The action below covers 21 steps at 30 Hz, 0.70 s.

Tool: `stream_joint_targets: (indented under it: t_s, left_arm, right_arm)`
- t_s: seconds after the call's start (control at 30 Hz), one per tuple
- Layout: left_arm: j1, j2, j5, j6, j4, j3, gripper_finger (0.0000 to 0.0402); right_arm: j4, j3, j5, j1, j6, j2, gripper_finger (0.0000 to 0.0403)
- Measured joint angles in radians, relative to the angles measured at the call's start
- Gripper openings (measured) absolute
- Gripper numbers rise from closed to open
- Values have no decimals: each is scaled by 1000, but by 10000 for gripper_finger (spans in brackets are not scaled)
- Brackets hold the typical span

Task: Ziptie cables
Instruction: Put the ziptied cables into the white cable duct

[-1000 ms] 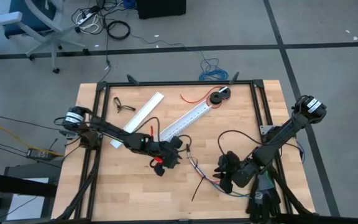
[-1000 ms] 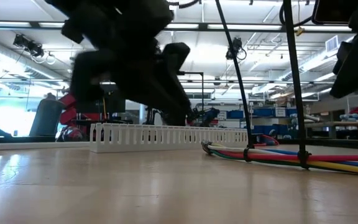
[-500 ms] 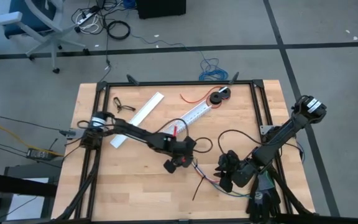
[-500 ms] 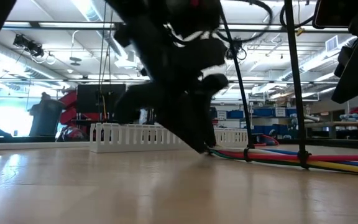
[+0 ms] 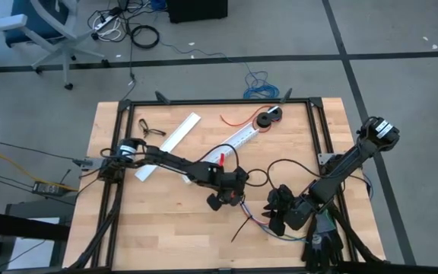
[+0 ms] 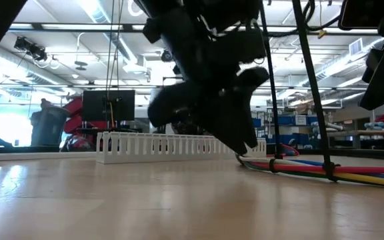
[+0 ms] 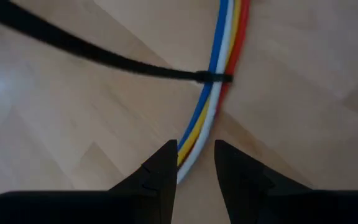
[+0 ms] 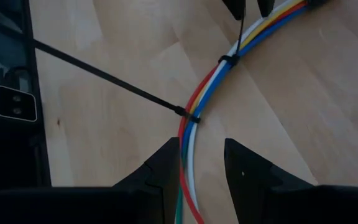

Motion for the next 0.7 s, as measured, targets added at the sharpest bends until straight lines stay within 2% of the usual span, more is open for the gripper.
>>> stream_joint_targets:
  t_s: [0.13, 0.4, 0.47, 0.6, 0.7]
  left_arm:
    - [16, 32, 0, 50, 20, -1, 117]
    - [40, 47, 23, 21, 36, 0, 110]
    - [42, 47, 24, -18, 12, 1, 90]
    - [38, 38, -2, -108, -27, 3, 24]
    - [23, 29, -77, -219, -61, 14, 14]
  right_arm:
    - [0, 0, 1, 0, 6, 0, 112]
    - [0, 0, 3, 0, 1, 0, 112]
    - [-2, 0, 4, 0, 2, 0, 112]
    - [-20, 0, 6, 0, 2, 0, 112]
    - [-74, 0, 11, -2, 1, 0, 112]
